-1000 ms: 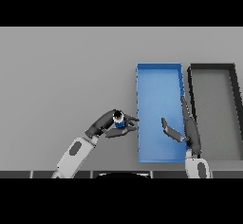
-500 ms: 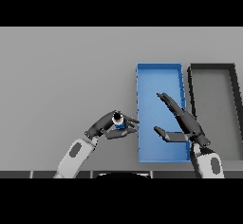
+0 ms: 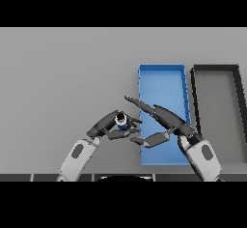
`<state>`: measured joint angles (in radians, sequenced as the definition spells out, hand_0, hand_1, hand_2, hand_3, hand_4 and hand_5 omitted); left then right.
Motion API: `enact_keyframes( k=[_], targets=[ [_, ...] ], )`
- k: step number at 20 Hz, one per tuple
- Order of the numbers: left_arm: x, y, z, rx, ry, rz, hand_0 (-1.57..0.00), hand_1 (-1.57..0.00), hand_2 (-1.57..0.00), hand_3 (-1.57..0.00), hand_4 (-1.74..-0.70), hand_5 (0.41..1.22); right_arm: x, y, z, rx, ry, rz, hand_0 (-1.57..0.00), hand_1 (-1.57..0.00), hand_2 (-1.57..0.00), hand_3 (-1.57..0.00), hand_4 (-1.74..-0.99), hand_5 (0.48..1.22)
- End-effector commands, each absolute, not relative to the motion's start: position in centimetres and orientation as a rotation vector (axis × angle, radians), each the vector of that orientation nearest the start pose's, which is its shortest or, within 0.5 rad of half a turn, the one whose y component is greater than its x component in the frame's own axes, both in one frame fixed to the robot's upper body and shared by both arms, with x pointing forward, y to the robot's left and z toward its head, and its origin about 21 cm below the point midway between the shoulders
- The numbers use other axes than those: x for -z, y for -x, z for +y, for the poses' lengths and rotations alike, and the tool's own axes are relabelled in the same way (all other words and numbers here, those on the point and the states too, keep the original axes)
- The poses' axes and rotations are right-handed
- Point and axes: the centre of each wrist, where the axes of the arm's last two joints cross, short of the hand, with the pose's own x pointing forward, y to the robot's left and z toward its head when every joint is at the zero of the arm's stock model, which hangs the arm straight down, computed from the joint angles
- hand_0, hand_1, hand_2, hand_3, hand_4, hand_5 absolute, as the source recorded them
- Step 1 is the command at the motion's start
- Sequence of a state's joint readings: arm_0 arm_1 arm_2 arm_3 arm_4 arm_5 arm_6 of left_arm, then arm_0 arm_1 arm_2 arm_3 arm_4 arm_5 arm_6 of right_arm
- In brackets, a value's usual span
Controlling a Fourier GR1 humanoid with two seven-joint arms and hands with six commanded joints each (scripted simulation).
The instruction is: Pick up the blue pipe and place it into the blue bin.
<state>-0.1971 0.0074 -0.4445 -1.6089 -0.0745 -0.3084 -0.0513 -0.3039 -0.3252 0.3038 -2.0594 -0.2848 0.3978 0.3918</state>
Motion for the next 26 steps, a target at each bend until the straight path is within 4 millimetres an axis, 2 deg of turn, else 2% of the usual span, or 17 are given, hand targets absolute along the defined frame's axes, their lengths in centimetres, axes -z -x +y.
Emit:
enact_keyframes(
  k=[1,6,10,13,14,15,18,21,23,26],
  targets=[
    [-4.8,-26.0,10.4,0.771,0.566,-1.724,-1.57,-1.57,-1.57,-1.57,-1.47,1.221,-17.8,-24.0,-17.1,-0.986,-0.502,-1.710,0.00,0.00,-0.04,0.00,-1.294,0.560],
    [-4.9,-26.0,10.5,0.768,0.624,-1.711,-1.57,-1.57,-1.57,-1.57,-1.47,1.221,-19.2,-25.5,-14.0,-1.098,-0.537,-1.690,0.00,-0.01,-0.06,0.00,-1.232,0.545],
    [-5.2,-26.1,10.6,0.767,0.583,-1.705,-1.57,-1.57,-1.57,-1.57,-1.47,1.221,-19.9,-26.4,-12.2,-1.165,-0.535,-1.668,-0.02,-0.03,-0.08,0.00,-1.186,0.521],
    [-4.6,-26.2,10.9,0.789,0.557,-1.685,-1.57,-1.57,-1.57,-1.57,-1.47,1.221,-19.9,-27.3,-10.9,-1.211,-0.537,-1.633,-0.07,-0.11,-0.17,-0.04,-1.204,0.497],
    [-4.7,-26.1,10.9,0.790,0.556,-1.679,-1.57,-1.57,-1.57,-1.57,-1.46,1.221,-19.8,-27.3,-10.4,-1.225,-0.539,-1.625,-0.17,-0.22,-0.26,-0.13,-1.233,0.487],
    [-4.7,-25.9,10.7,0.782,0.587,-1.696,-1.57,-1.57,-1.57,-1.57,-1.52,1.221,-19.9,-27.4,-10.1,-1.245,-0.559,-1.625,-0.32,-0.36,-0.38,-0.24,-1.278,0.485],
    [-5.0,-25.8,10.8,0.792,0.553,-1.661,-1.57,-1.57,-1.57,-1.57,-1.62,1.221,-19.5,-27.6,-9.5,-1.245,-0.592,-1.640,-0.88,-0.88,-0.91,-0.76,-1.467,0.518],
    [-4.7,-26.0,10.7,0.755,0.608,-1.669,-1.57,-1.57,-1.57,-1.52,-1.68,1.221,-19.0,-27.3,-8.8,-1.212,-0.644,-1.627,-1.22,-1.22,-1.23,-1.02,-1.581,0.650],
    [-4.5,-26.0,10.7,0.725,0.649,-1.687,-1.57,-1.57,-1.57,-1.50,-1.70,1.221,-19.0,-27.3,-8.9,-1.189,-0.672,-1.627,-1.34,-1.34,-1.35,-1.19,-1.628,0.856],
    [-4.9,-26.3,10.8,0.739,0.654,-1.678,-1.57,-1.57,-1.57,-1.44,-1.72,1.221,-18.6,-26.9,-8.5,-1.184,-0.686,-1.668,-1.45,-1.45,-1.46,-1.36,-1.680,1.034]
  ],
)
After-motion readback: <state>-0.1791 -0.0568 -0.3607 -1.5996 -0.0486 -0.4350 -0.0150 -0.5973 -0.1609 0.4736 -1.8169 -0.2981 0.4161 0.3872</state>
